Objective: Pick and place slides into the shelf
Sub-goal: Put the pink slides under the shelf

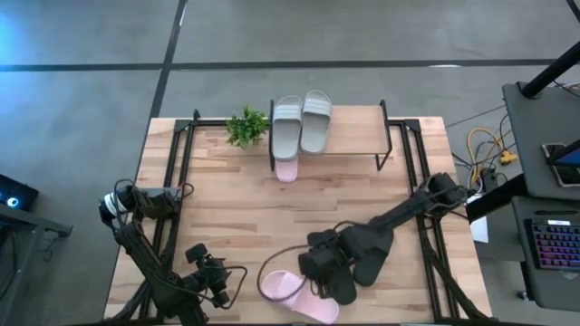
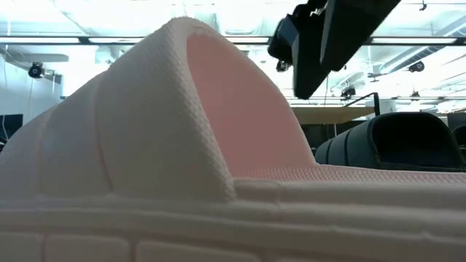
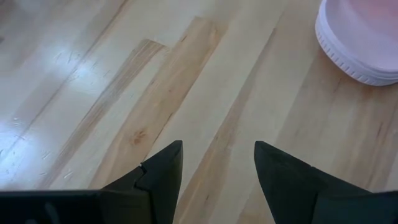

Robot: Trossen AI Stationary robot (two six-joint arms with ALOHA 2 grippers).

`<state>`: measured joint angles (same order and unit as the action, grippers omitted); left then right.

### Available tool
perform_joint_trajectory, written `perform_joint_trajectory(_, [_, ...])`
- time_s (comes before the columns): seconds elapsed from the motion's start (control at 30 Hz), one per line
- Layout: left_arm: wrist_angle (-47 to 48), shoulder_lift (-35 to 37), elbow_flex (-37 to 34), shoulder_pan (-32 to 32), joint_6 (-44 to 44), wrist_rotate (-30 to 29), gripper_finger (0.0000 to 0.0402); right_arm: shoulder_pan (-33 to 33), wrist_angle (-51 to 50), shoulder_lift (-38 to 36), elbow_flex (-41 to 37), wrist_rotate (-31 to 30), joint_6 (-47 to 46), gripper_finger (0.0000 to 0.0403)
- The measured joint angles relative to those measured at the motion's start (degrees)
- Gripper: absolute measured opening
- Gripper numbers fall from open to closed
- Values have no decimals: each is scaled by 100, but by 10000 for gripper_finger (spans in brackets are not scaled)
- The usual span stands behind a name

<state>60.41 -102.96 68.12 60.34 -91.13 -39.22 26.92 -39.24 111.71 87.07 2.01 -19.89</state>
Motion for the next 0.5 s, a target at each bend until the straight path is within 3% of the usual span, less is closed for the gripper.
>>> perform_joint_trajectory(0.2, [-3, 0, 0, 4, 2, 1, 184, 181, 89, 340, 246, -285, 632, 237])
perform_joint_trajectory(0.5, [-21, 0, -2, 4, 2, 6, 184, 317, 704, 508, 305, -506, 1349, 249])
